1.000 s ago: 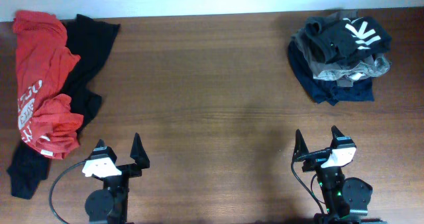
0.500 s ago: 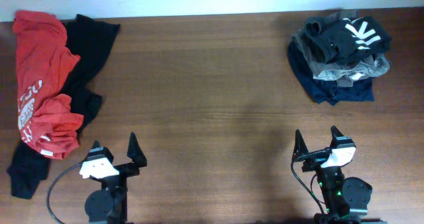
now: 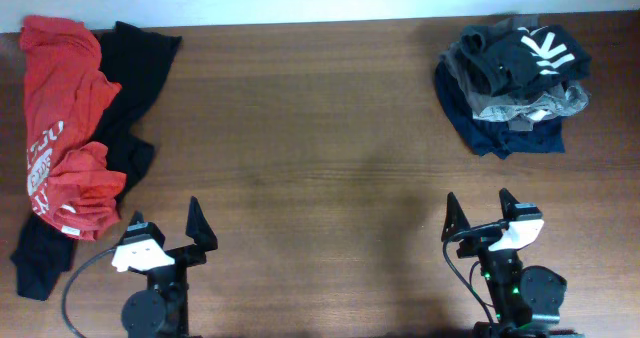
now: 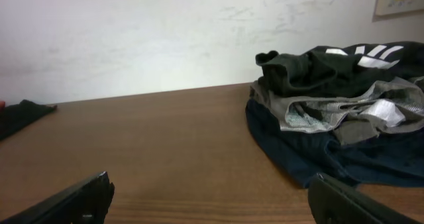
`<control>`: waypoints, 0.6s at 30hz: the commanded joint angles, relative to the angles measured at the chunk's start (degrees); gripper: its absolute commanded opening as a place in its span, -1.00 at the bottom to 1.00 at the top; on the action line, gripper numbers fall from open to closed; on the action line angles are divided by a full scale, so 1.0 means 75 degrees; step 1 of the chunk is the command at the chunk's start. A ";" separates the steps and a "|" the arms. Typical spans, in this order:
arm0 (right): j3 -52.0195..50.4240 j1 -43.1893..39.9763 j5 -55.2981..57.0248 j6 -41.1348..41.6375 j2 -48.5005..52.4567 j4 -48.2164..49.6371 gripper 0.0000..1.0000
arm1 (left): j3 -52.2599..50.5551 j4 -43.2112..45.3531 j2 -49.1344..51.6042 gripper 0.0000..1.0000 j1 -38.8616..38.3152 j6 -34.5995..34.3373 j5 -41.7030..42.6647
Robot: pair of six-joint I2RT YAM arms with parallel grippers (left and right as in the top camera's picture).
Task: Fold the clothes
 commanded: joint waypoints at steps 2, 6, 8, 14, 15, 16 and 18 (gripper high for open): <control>0.0973 0.0047 -0.0102 0.0070 0.0565 -0.0405 0.97 | 0.1005 -0.0294 0.0621 0.98 -0.0032 0.0154 0.0017; 0.1935 0.0047 -0.0271 0.0023 0.1437 -0.1005 0.97 | 0.1775 -0.0326 0.1609 0.98 -0.0032 0.0154 0.0026; 0.2524 0.0047 -0.0388 -0.0035 0.1920 -0.1338 0.97 | 0.2177 -0.0399 0.2174 0.98 -0.0032 0.0154 0.0026; 0.4631 0.0047 -0.0466 -0.0490 0.3401 -0.2769 0.97 | 0.3547 -0.0935 0.4086 0.98 -0.0032 0.0154 0.0070; 0.4931 0.0047 -0.0466 -0.0618 0.3599 -0.2987 0.97 | 0.3812 -0.1072 0.4406 0.98 -0.0032 0.0157 0.0160; 0.5330 0.0047 -0.0460 -0.0720 0.3864 -0.3279 0.97 | 0.4135 -0.1218 0.4779 0.98 -0.0032 0.0157 0.0283; 0.5910 0.0047 -0.0466 -0.0717 0.4264 -0.3678 0.97 | 0.4683 -0.1457 0.5353 0.98 -0.0032 0.0160 0.0592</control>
